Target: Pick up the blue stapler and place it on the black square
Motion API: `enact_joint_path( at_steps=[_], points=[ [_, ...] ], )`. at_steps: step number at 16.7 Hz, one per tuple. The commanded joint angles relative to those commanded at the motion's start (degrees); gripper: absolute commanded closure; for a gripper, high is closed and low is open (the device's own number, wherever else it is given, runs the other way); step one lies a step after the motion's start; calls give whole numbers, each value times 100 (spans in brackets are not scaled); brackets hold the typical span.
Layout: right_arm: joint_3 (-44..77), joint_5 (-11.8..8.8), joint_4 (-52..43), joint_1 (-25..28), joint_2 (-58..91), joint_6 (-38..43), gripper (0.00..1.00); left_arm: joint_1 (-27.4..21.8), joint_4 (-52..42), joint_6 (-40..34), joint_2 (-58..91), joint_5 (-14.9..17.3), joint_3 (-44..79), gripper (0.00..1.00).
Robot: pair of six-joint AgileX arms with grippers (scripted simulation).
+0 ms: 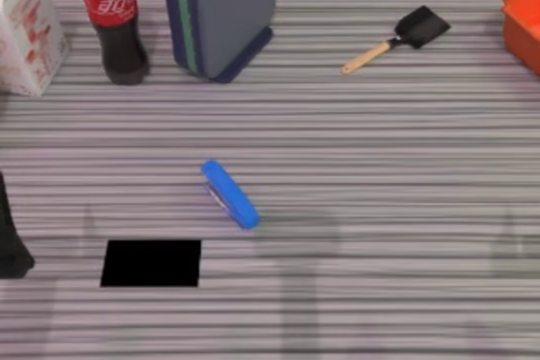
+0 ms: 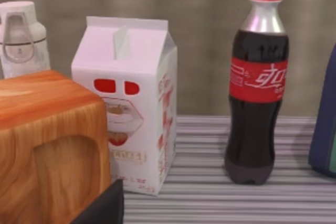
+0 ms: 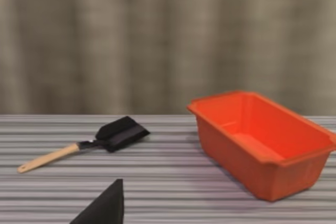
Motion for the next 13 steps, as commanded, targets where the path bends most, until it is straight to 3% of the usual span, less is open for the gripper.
enact_joint_path(
  at_steps=[6, 13],
  points=[
    [0, 0, 0, 0, 0, 0, 0, -180, -430, -412, 587, 14, 590, 0],
    [0, 0, 0, 0, 0, 0, 0, -908, -2458, -2217, 3913, -20, 3665, 0]
  ],
)
